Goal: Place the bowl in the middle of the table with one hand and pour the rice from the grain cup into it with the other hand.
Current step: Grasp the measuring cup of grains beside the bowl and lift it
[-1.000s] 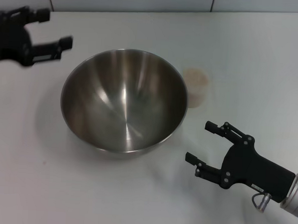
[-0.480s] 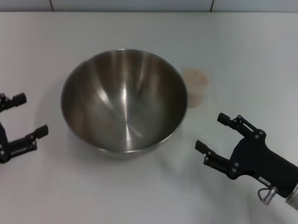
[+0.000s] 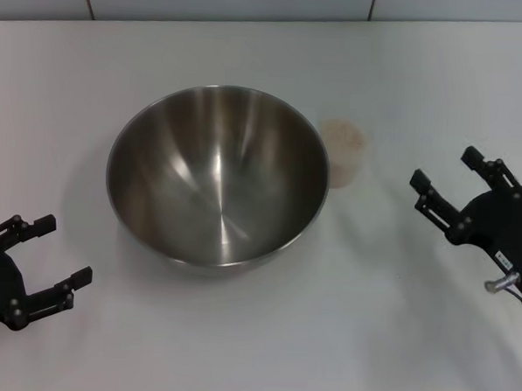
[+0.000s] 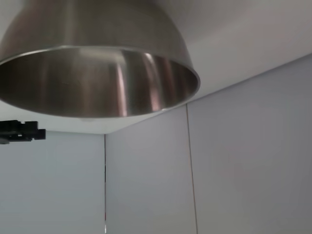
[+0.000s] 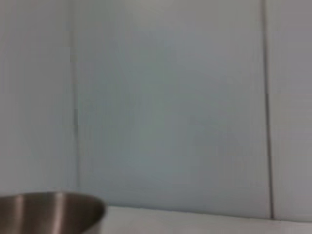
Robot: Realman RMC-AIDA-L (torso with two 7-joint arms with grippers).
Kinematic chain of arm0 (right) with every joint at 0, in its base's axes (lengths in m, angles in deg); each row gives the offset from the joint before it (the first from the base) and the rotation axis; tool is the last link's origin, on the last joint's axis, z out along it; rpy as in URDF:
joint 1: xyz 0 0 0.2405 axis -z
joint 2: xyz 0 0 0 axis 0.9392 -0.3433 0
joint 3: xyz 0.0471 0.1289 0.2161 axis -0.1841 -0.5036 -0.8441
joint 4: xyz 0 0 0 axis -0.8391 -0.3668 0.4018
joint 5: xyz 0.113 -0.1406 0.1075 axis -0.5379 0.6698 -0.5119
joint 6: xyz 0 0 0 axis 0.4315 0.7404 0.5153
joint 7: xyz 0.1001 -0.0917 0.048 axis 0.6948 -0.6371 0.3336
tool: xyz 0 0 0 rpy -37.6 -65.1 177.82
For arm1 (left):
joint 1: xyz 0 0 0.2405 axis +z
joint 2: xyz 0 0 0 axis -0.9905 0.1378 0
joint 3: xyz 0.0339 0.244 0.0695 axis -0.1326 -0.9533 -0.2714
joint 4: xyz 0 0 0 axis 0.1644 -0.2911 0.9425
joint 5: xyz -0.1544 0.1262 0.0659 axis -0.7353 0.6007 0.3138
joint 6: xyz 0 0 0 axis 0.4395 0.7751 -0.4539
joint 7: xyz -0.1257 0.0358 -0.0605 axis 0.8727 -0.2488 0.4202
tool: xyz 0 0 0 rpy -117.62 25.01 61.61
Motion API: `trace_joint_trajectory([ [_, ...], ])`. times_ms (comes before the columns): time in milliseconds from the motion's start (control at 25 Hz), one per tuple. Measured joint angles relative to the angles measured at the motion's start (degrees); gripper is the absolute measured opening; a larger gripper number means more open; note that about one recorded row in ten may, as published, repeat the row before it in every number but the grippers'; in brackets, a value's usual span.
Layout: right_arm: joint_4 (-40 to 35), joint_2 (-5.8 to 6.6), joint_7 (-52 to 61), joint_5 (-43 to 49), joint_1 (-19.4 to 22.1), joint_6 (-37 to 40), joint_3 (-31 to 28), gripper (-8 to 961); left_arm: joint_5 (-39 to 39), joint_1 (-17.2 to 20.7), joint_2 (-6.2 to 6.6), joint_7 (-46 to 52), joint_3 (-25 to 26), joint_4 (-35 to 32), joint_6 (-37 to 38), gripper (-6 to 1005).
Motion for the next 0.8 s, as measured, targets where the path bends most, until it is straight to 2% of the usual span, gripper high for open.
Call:
trace_joint_trajectory([
  [240,2.17,-0.01,-1.13,0.00,-2.67,-8.44,-2.99,825,0.15,-0.22,-0.51,-0.11,-0.39,0.06,-1.56,833],
  [800,4.89,0.00,-3.80,-0.08,-6.15,-16.68,-5.73,825,0.35,-0.42,-0.77,0.35,-0.48,0.12,-2.98,833],
])
